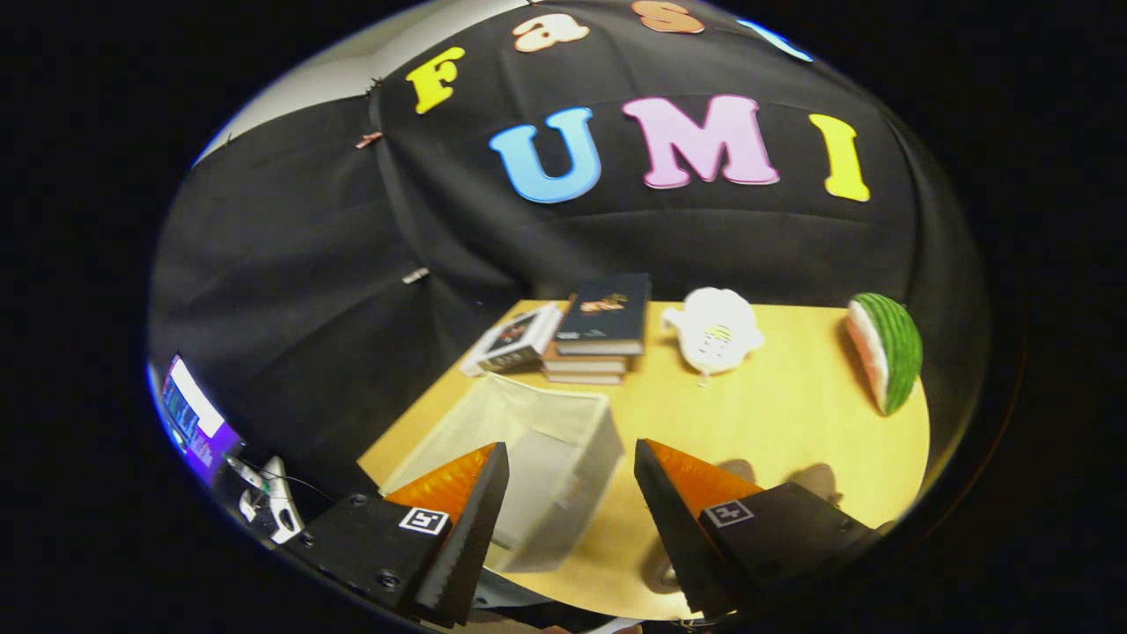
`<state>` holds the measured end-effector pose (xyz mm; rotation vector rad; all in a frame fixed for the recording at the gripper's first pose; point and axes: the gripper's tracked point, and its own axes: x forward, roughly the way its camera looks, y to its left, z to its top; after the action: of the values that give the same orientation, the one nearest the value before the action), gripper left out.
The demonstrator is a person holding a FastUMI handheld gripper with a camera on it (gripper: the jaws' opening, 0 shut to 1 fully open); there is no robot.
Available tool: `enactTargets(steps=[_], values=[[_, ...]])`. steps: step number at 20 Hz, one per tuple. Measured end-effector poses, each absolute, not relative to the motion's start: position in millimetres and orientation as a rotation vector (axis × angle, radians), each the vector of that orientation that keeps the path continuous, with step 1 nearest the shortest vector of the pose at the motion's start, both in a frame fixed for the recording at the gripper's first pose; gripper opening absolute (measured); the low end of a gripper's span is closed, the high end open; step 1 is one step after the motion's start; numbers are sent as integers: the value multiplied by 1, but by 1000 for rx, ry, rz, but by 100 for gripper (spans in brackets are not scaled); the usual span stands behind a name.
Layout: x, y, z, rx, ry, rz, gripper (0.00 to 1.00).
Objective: Open the storage box then place both shoes into the box .Put the left shoe in first, then the right shoe, with the right side of both shoes facing outward in a uniform manner.
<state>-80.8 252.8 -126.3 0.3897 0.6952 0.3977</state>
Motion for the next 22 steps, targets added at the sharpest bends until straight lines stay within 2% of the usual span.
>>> enactTargets(steps=[7, 10, 14, 18, 21, 22], values=[[-121, 190, -253, 346, 925, 180, 87], [-132, 186, -292, 356, 1024, 156, 82], [-117, 182, -333, 311, 1070, 127, 69], [-96, 179, -358, 274, 1054, 92, 66], [-84, 186, -363, 259, 1023, 84, 49], [-81, 183, -364, 239, 1003, 69, 37]])
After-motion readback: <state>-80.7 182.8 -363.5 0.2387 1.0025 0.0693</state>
